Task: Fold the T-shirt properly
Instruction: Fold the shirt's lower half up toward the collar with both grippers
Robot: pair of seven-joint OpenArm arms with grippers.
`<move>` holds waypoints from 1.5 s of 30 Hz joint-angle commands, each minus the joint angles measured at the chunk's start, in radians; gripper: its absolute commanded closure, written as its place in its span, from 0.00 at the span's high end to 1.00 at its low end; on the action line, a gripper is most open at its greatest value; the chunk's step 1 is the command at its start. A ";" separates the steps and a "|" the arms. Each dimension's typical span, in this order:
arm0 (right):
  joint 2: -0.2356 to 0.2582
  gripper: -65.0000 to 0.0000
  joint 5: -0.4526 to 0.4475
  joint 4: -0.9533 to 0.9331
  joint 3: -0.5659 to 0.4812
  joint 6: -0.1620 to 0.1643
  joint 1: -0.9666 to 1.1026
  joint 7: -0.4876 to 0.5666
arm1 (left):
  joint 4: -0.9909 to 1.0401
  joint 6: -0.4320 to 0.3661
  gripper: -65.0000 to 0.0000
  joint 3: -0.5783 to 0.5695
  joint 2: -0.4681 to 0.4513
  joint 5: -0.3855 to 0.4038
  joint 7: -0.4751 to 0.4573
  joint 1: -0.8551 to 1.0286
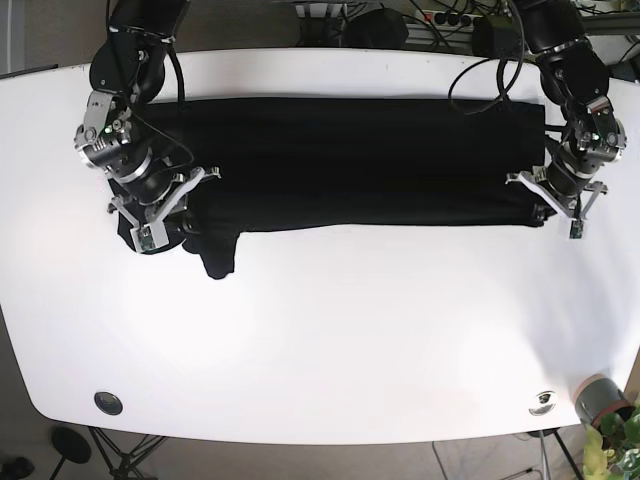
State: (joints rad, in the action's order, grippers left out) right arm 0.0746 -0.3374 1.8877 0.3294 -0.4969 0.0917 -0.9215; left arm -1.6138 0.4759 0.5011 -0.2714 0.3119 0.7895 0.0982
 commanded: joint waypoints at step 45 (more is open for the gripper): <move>-0.025 0.60 0.018 -0.302 0.201 0.011 -0.183 0.017 | -0.038 -0.010 0.48 -0.023 -0.021 -0.018 -0.020 0.137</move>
State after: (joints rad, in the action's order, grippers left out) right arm 0.0429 -0.3103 1.6188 0.5312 -0.4816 -0.0574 -0.9203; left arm -1.6398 0.4686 0.4728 -0.2775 0.2859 0.7883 0.2386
